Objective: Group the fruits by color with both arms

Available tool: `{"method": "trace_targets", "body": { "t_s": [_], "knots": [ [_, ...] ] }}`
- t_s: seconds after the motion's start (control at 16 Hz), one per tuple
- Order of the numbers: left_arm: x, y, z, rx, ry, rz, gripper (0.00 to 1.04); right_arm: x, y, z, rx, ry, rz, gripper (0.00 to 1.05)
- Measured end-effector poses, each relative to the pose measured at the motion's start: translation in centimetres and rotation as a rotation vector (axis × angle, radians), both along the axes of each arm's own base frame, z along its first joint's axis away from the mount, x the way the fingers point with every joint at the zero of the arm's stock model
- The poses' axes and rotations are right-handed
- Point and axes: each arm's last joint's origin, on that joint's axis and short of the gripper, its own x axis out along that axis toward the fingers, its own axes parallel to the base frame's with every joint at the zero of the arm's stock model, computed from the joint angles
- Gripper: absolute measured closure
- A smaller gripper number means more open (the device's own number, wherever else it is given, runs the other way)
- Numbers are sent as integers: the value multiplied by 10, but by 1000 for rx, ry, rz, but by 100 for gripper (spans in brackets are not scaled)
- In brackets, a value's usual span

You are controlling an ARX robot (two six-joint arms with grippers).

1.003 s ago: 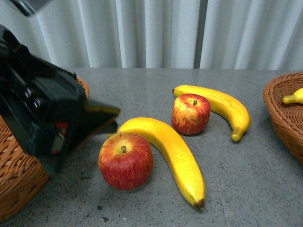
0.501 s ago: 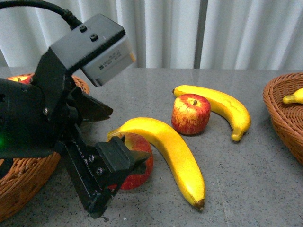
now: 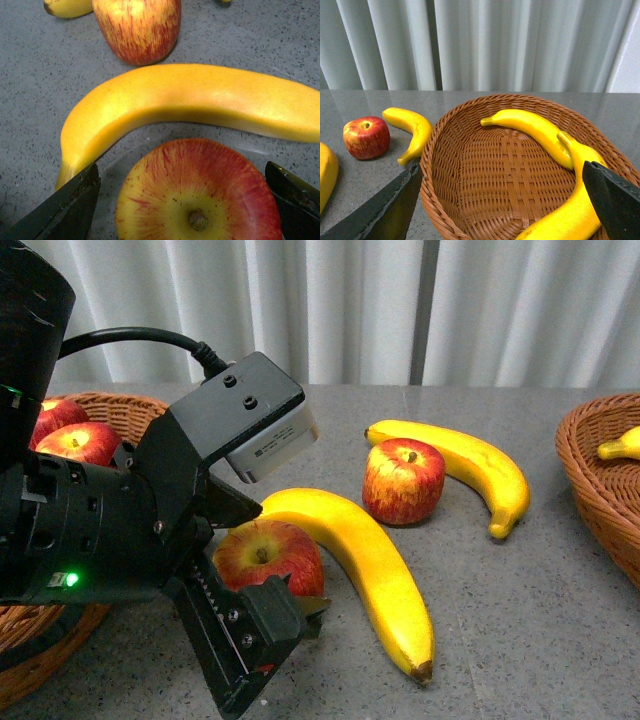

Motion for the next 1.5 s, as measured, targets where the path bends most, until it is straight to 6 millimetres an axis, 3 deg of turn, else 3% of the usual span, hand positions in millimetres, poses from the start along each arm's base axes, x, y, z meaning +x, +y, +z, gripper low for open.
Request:
{"method": "trace_targets", "body": {
  "t_s": [0.06,0.25,0.44,0.5,0.69,0.81,0.88,1.07,1.19,1.5],
  "knots": [
    [2,-2,-1,-7,-7,-6,7,0,0,0,0,0,0,6],
    [4,-6,-2,-16,-14,-17,32,0,0,0,0,0,0,6],
    [1,-10,6,-37,-34,-9,37,0,0,0,0,0,0,6],
    [0,-10,13,-47,-60,3,37,0,0,0,0,0,0,6],
    [-7,-1,61,-142,-239,121,37,0,0,0,0,0,0,6],
    [-14,28,93,-223,-338,332,37,0,0,0,0,0,0,6],
    [-18,43,96,-242,-352,443,37,0,0,0,0,0,0,6],
    [-30,97,82,-263,-299,827,37,0,0,0,0,0,0,6],
    [-37,123,73,-333,-259,951,37,0,0,0,0,0,0,6],
    [-42,145,39,-345,-158,1119,37,0,0,0,0,0,0,6]
  ]
}}
